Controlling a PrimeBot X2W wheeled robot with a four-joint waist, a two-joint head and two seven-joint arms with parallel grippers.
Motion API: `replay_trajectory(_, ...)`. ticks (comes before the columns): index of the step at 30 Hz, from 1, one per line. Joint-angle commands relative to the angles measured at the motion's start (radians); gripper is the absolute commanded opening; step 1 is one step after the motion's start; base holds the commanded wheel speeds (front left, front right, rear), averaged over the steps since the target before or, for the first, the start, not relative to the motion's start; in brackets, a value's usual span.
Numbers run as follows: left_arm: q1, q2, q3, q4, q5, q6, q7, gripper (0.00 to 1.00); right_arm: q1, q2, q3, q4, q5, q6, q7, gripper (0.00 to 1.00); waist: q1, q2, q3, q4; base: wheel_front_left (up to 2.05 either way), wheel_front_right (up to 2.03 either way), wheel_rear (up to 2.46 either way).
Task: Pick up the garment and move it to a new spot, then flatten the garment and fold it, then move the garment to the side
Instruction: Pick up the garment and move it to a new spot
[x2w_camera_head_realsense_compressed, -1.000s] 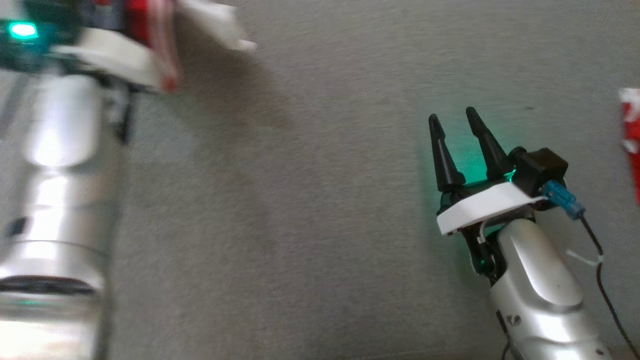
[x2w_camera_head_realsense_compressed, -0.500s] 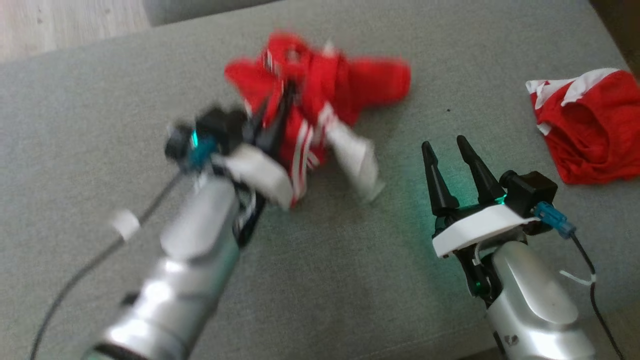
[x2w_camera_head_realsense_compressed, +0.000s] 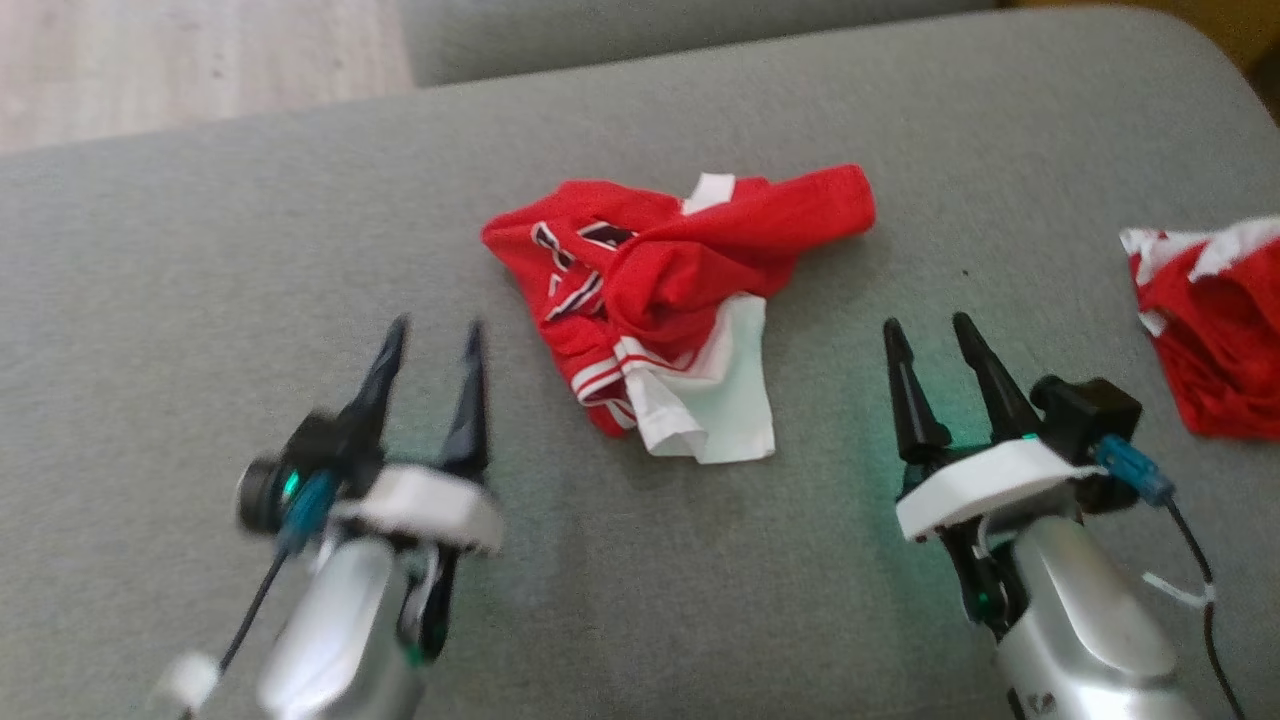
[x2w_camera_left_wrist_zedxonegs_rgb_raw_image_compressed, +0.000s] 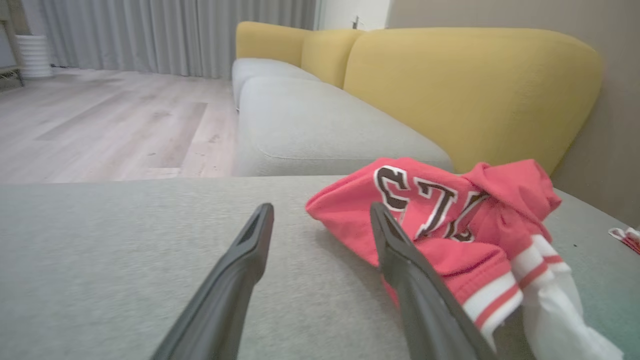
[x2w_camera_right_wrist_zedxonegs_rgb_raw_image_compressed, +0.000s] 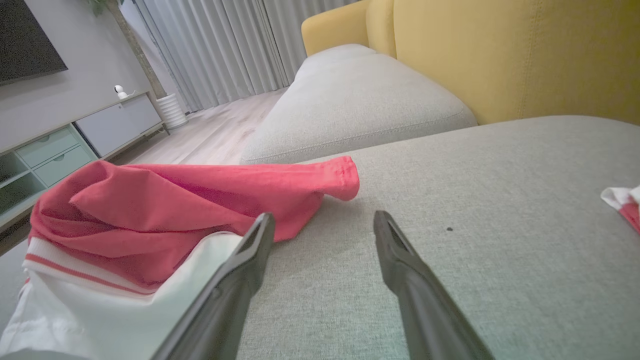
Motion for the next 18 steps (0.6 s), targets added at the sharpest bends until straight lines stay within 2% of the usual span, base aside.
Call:
replay_trajectory(1, 0.018, 0.017, 0.057, -0.048, 0.024, 0.008, -0.010, 1.00, 0.017, 0.007, 0.008, -0.019, -0.011, -0.001, -0.004, 1.00, 0.0001, 0.0000, -0.035, 0.031, 0.00, 0.00, 0.00)
replay_trajectory(4, 0.106, 0.016, 0.119, -0.085, 0.064, -0.004, -0.010, 1.00, 0.039, 0.007, -0.019, -0.002, -0.023, -0.001, -0.004, 1.00, 0.0001, 0.0000, -0.068, 0.052, 0.00, 0.00, 0.00)
replay_trajectory(7, 0.181, 0.009, 0.160, -0.124, 0.101, -0.037, -0.010, 1.00, 0.066, 0.007, -0.044, 0.014, -0.033, -0.001, -0.004, 1.00, 0.0001, 0.0000, -0.099, 0.067, 0.00, 0.00, 0.00)
replay_trajectory(18, 0.338, -0.018, 0.222, -0.162, 0.159, -0.077, -0.010, 1.00, 0.132, 0.007, -0.057, 0.053, -0.043, -0.001, -0.004, 1.00, 0.0001, 0.0000, -0.133, 0.081, 0.00, 0.00, 0.00)
